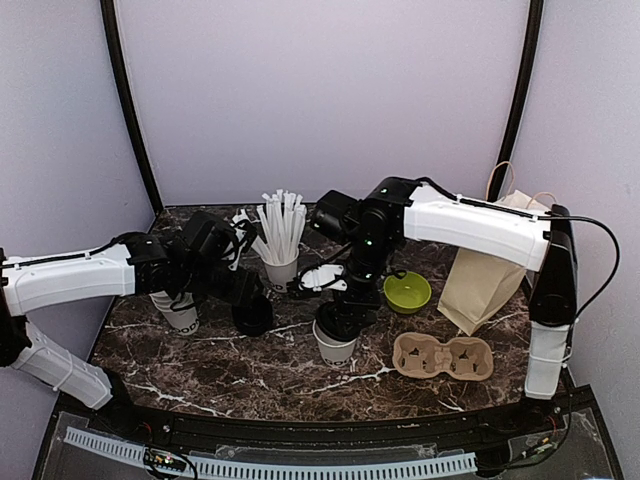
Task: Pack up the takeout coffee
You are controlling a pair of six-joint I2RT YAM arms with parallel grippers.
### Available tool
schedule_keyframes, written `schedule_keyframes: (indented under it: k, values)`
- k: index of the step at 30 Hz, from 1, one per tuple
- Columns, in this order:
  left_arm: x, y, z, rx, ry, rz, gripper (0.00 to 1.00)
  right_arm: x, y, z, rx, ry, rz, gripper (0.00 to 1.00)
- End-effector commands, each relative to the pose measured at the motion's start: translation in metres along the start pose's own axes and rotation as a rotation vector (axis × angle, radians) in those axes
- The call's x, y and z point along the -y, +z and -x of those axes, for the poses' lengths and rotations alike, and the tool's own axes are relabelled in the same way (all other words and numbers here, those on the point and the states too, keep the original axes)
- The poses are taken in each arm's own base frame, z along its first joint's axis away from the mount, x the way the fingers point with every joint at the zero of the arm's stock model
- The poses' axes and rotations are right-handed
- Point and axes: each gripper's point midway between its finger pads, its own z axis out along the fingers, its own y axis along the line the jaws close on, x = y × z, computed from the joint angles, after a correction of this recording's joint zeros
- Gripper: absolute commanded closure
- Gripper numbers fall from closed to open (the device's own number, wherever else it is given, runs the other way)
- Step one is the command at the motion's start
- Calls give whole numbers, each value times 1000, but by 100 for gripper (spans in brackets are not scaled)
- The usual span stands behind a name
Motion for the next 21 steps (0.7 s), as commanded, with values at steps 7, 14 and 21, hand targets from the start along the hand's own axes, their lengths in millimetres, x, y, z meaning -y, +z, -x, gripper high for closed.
schedule_keyframes:
  k: [7, 14, 21]
  values:
    - [-8, -1, -4, 13, -15, 17, 46, -4, 10, 8, -24, -26, 11, 20]
    - [-8, 1, -6, 7, -30, 13, 46, -3, 6, 9, -21, -31, -7, 12]
    - [5, -4, 5, 4, -50, -50, 43, -7, -17, 10, 18, -44, -43, 1]
